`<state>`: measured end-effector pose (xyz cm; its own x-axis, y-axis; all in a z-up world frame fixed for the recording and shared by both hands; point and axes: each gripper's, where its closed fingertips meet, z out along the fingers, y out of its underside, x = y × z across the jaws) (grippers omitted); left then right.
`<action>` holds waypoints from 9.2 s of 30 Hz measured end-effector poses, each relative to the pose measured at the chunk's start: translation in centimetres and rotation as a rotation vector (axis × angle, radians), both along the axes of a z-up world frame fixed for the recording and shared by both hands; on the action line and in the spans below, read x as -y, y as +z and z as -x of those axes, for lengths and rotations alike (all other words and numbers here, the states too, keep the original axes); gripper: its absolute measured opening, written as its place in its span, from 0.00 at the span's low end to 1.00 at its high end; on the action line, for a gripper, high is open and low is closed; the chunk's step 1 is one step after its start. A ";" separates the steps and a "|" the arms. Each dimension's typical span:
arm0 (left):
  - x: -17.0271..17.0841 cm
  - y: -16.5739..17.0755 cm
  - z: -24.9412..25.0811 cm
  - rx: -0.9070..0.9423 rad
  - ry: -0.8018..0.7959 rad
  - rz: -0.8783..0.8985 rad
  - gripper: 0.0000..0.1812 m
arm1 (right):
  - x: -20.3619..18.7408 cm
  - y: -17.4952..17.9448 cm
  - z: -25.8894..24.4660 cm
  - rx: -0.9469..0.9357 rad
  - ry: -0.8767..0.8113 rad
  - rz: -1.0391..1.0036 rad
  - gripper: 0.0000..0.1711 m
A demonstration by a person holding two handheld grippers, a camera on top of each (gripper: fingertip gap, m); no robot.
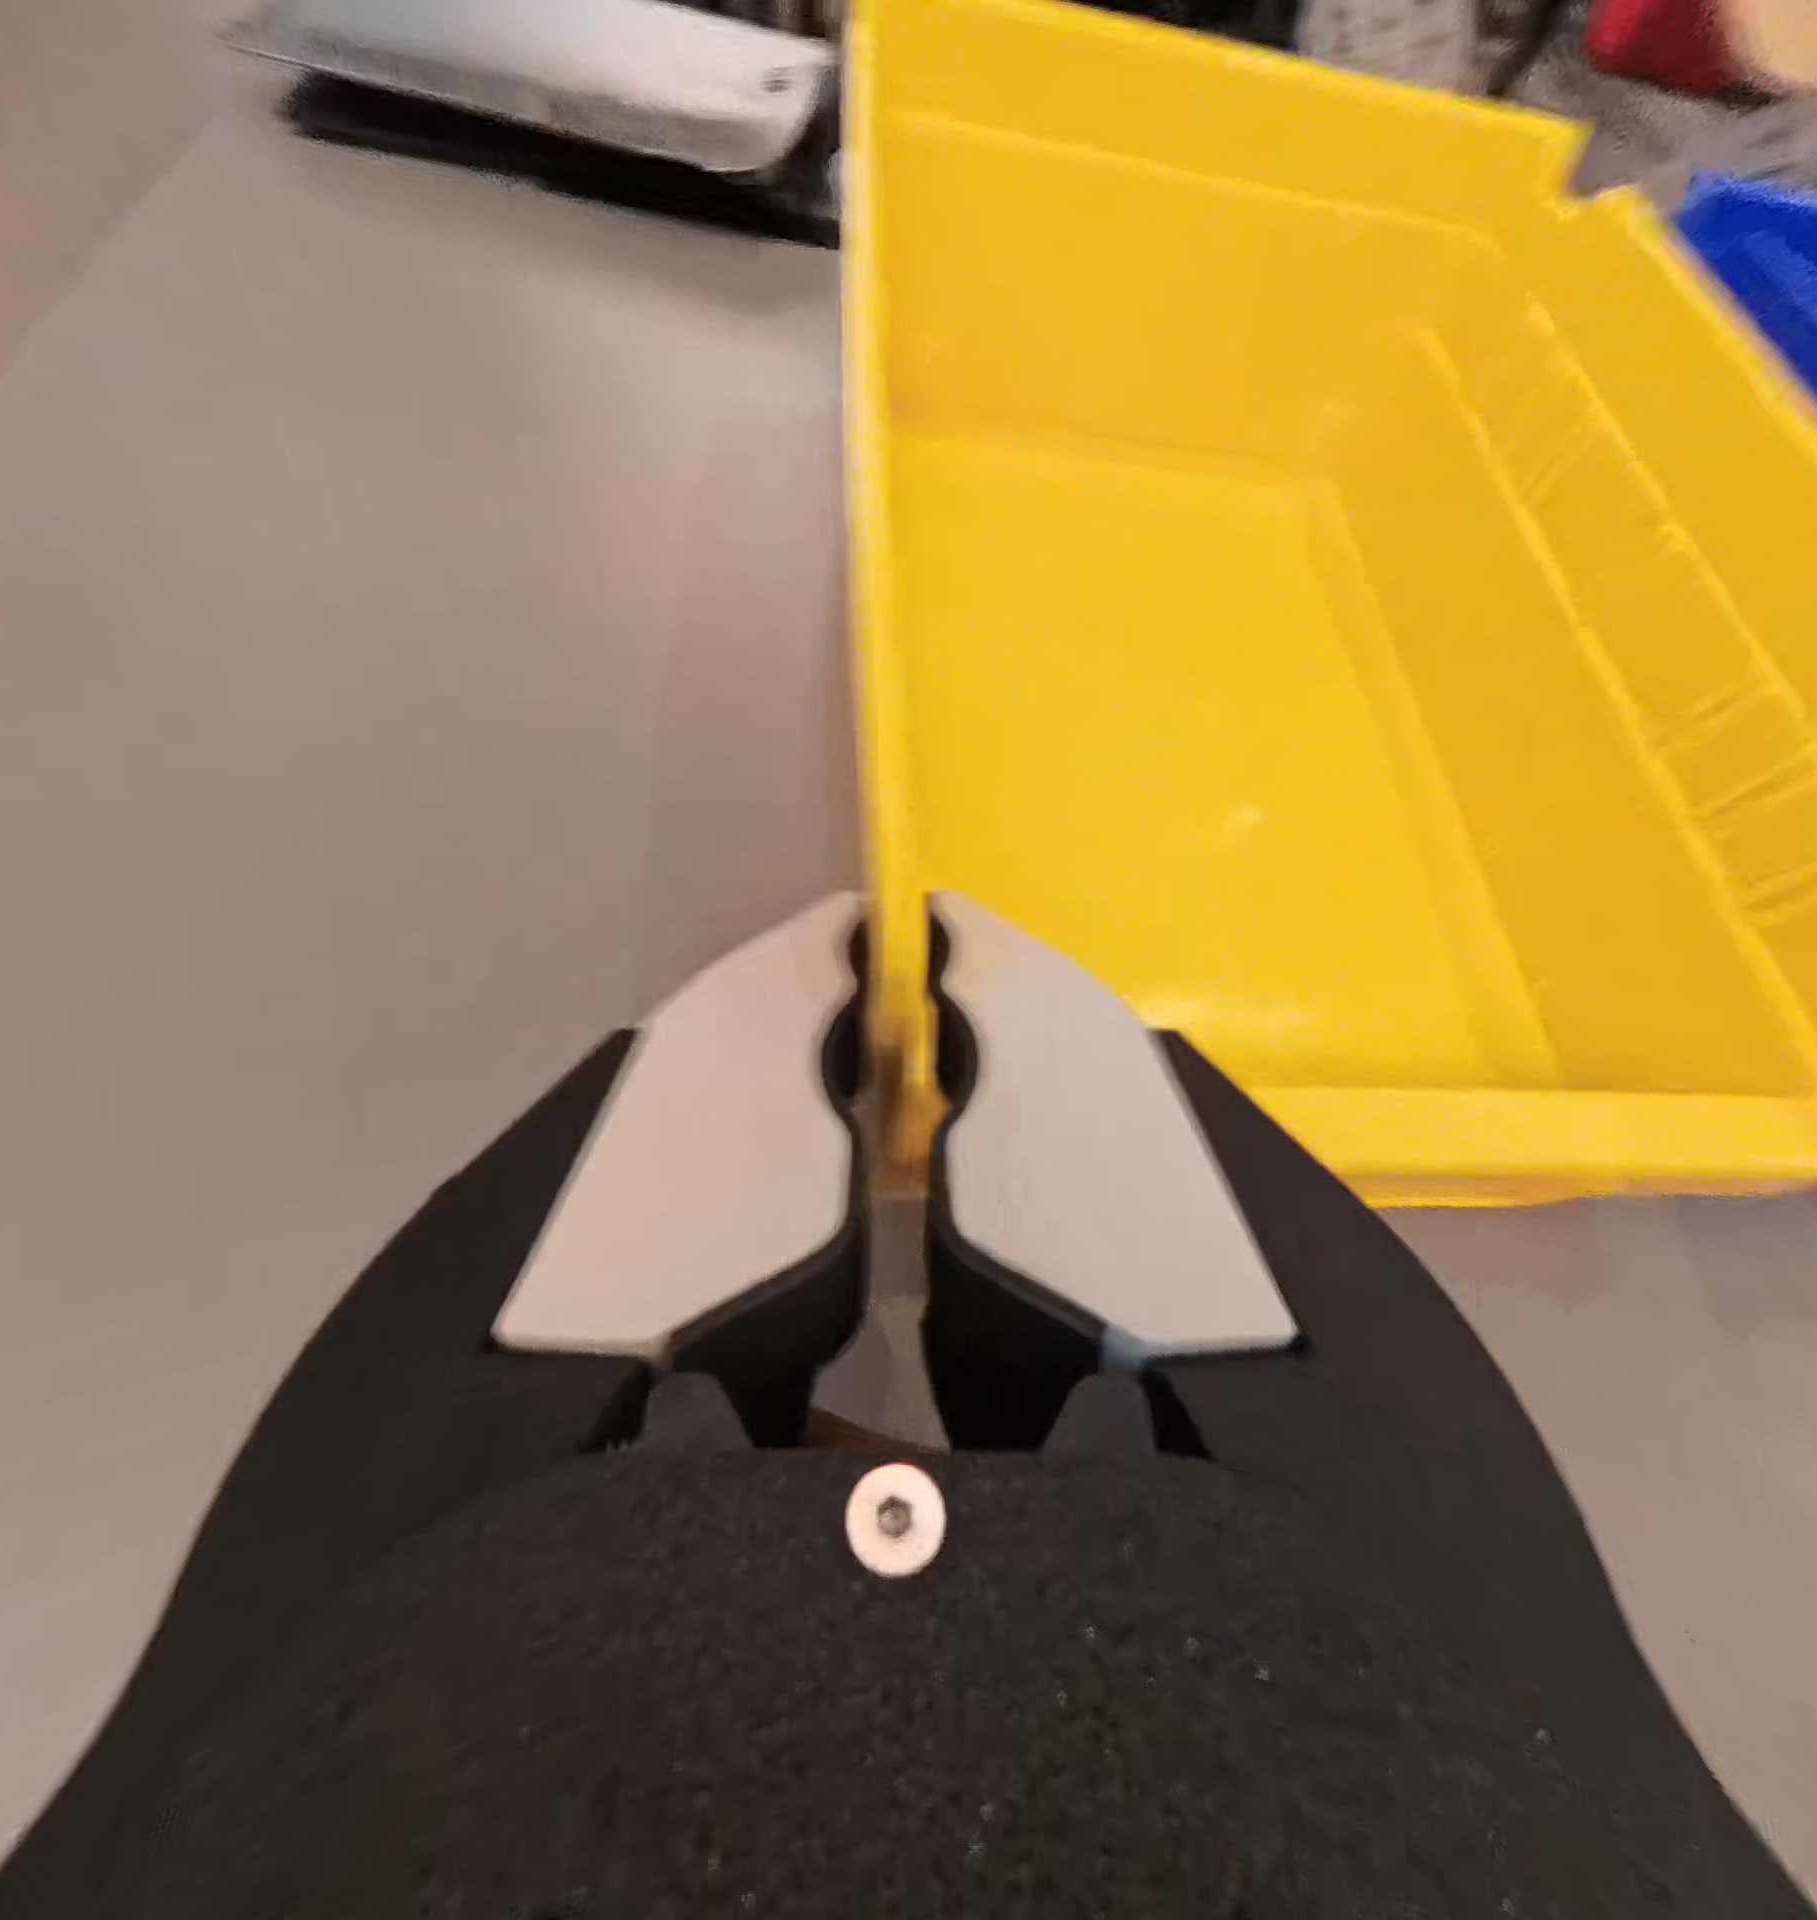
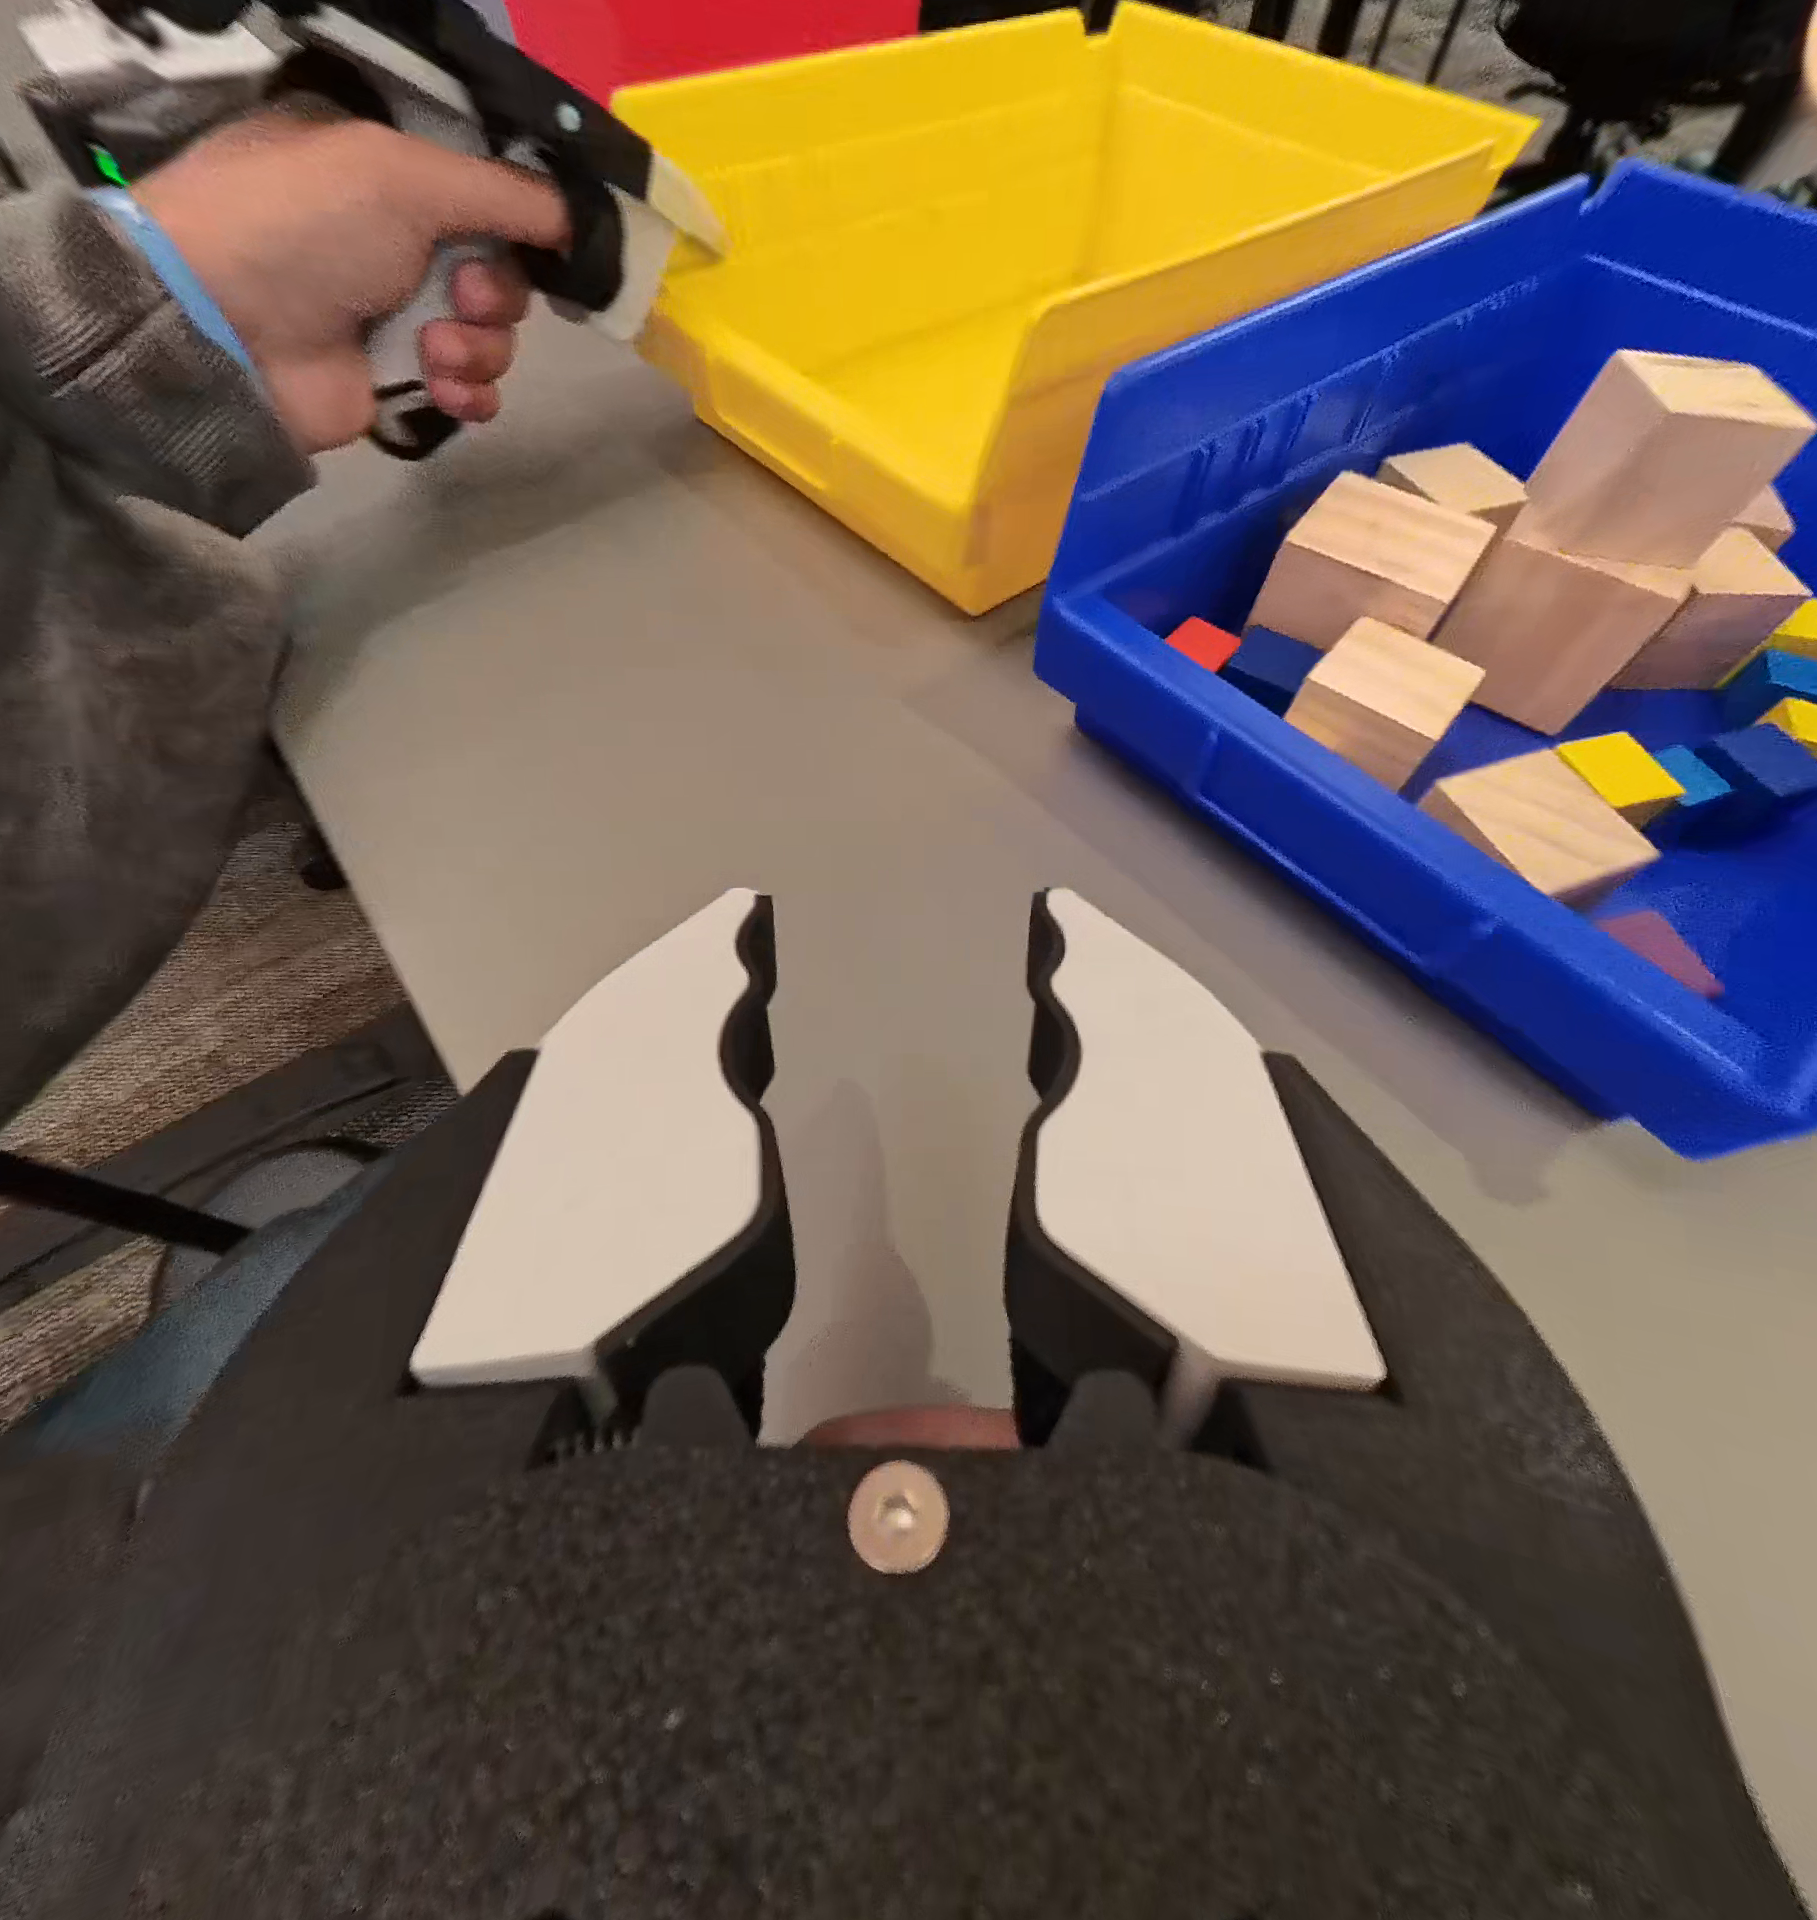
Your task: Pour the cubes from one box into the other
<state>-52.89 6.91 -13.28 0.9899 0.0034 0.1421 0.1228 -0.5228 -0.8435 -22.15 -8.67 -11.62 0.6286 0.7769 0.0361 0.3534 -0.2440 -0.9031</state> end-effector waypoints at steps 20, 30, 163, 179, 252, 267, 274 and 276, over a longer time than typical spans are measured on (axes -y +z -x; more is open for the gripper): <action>22.4 5.2 -3.6 -0.120 0.333 -0.151 0.04 | -1.8 1.0 10.7 -0.124 -0.221 0.116 0.03; 14.4 20.7 -17.2 -0.224 0.069 -0.448 0.02 | -5.2 18.0 -5.2 -0.243 -0.471 -0.280 0.04; 12.2 2.4 -11.2 0.075 -0.066 -0.189 0.26 | -3.2 0.2 -39.9 -0.108 -0.835 -0.040 0.27; 12.0 2.3 -12.0 0.071 -0.093 -0.181 0.25 | -2.8 0.1 -40.0 -0.110 -0.837 -0.035 0.26; -19.3 -1.6 0.3 -0.081 -0.148 0.881 0.03 | -8.1 4.2 0.2 -0.076 0.023 0.175 0.33; -17.0 -1.5 1.3 -0.030 -0.172 0.854 0.04 | -15.9 -1.3 10.6 0.073 -0.199 0.169 0.09; -14.9 -1.1 -1.6 0.011 -0.116 0.857 0.04 | -19.1 -1.0 4.5 0.129 -0.318 0.158 0.02; -14.6 -1.0 -3.5 -0.001 -0.117 0.877 0.04 | -19.5 -0.1 2.4 0.142 -0.346 0.149 0.02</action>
<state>-49.43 21.49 -14.31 0.9908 0.0093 0.1351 0.0275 -0.9907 -0.1331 -24.50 10.87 -11.76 0.8508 0.5237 0.0438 0.3458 -0.4952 -0.7969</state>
